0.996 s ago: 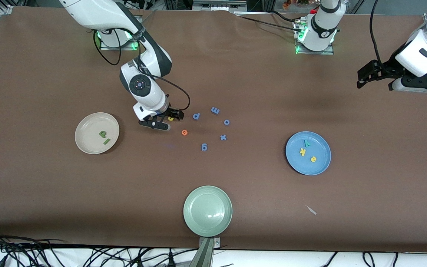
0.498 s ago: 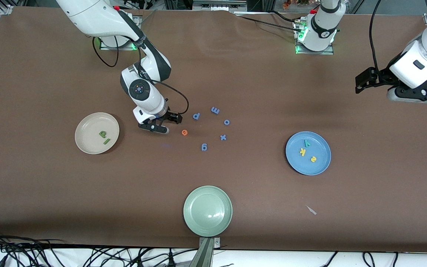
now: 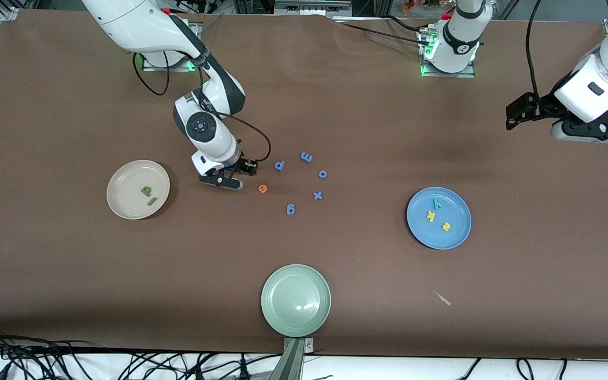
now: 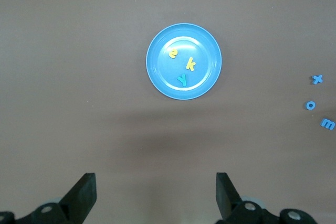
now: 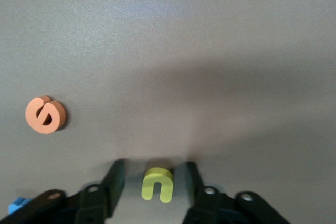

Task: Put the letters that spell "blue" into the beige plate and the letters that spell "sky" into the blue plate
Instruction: 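Grasp the yellow n with the right gripper and lift it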

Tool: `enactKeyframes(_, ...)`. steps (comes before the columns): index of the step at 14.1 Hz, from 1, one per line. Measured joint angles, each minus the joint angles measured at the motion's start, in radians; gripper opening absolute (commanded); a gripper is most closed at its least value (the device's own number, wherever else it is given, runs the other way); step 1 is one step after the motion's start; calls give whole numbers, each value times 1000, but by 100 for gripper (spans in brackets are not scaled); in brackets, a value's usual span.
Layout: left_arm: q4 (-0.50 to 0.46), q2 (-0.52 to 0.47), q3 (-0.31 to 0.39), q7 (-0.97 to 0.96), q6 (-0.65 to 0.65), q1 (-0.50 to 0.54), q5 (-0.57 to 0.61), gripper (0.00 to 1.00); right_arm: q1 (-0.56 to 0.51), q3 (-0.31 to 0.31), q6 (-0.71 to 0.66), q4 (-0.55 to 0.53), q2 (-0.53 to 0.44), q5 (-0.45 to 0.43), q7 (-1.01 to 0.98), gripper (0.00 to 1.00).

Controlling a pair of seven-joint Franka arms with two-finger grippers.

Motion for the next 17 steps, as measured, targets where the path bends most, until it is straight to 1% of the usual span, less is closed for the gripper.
enactKeyframes(1, -4, -8, 0, 0, 0, 0, 0, 100, 0, 0, 0, 0, 0, -1, 0, 42)
enactKeyframes(3, -4, -15, -2, 0, 0, 0, 0, 100, 0, -1, -1, -1, -1, -2, 0, 32)
enactKeyframes(4, -4, -15, -2, 0, 0, 0, 0, 100, 0, -1, -1, -1, -1, -3, 0, 32)
enactKeyframes(7, -4, -15, -2, 0, 0, 0, 0, 100, 0, -1, 0, -1, -2, -3, 0, 19)
enactKeyframes(9, -4, -15, -2, 0, 0, 0, 0, 100, 1, 0, -1, -1, -6, -3, 0, 14)
enactKeyframes(13, -4, -14, -2, 0, 0, 0, 0, 100, 2, 0, -7, 3, -5, -4, -3, 13)
enactKeyframes(15, -4, -14, -2, 0, 0, 0, 0, 100, 1, -3, -63, 30, -4, -5, -13, 13)
enactKeyframes(17, -4, -14, -2, 0, 0, 0, 0, 100, 1, -22, -152, 76, -7, -6, -56, 13)
